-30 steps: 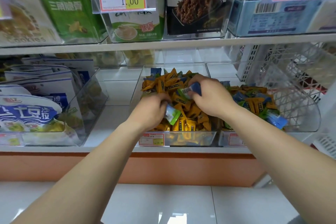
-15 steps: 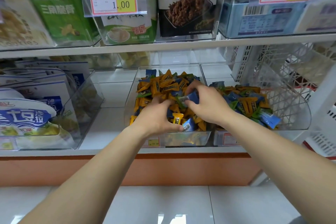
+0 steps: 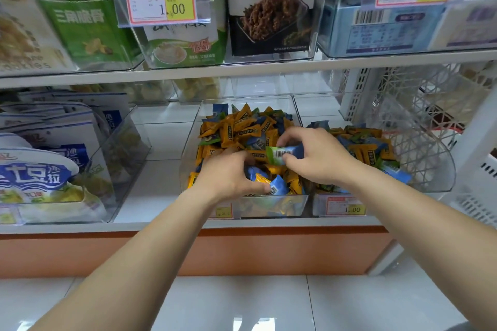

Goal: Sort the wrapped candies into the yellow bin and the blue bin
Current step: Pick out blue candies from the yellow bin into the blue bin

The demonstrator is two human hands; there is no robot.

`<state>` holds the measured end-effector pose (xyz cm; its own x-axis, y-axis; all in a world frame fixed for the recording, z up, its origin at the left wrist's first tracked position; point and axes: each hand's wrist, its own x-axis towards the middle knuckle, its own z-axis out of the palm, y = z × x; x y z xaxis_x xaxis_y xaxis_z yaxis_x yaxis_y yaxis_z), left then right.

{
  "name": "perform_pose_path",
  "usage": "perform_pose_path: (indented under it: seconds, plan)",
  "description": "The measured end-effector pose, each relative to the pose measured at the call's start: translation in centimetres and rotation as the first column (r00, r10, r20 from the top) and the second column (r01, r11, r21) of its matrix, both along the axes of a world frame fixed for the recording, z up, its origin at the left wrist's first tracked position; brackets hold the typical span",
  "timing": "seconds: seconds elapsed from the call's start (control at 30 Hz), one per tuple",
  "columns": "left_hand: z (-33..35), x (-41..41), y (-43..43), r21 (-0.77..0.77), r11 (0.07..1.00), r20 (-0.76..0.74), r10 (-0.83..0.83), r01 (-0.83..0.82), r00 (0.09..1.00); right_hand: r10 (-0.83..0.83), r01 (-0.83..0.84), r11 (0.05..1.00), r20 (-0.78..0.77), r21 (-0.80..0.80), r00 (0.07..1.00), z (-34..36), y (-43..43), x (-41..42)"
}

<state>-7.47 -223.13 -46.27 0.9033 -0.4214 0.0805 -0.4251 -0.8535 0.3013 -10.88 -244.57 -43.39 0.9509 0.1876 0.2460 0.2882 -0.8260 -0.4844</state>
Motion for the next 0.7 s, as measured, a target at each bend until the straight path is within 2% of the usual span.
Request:
perform_pose_path:
  seconds: [0.07, 0.17, 0.2, 0.37, 0.47, 0.57, 0.7]
  plan:
    - [0.2, 0.3, 0.8, 0.018, 0.999, -0.045, -0.032, 0.033, 0.998, 0.099, -0.105, 0.993, -0.102, -0.050, 0.990, 0.0, 0.2, -0.4]
    - [0.5, 0.4, 1.8, -0.037, 0.997, -0.113, -0.073, 0.069, 0.991, 0.146, -0.192, 0.925, -0.160, -0.328, 0.976, -0.5, 0.6, -0.4]
    - [0.5, 0.4, 1.9, -0.047, 0.996, -0.130, -0.082, 0.077, 0.988, 0.146, -0.200, 0.911, -0.171, -0.360, 0.974, -0.5, 0.7, -0.3]
    - [0.5, 0.1, 2.1, -0.148, 0.986, -0.181, -0.106, 0.079, 0.978, 0.147, -0.214, 0.911, -0.207, -0.353, 0.967, -0.6, 1.2, -0.2]
    - [0.7, 0.0, 2.1, -0.134, 0.983, -0.164, -0.147, 0.126, 0.975, 0.147, -0.200, 0.916, -0.174, -0.349, 0.974, -0.7, 1.3, -0.2]
    - [1.0, 0.0, 2.2, -0.089, 0.987, -0.191, -0.150, 0.135, 0.970, 0.138, -0.181, 0.938, -0.162, -0.294, 0.977, -0.6, 1.4, -0.4]
    - [1.6, 0.1, 3.1, -0.170, 0.977, -0.211, -0.166, 0.131, 0.963, 0.137, -0.166, 0.965, -0.153, -0.203, 0.979, -0.4, 1.5, -0.7]
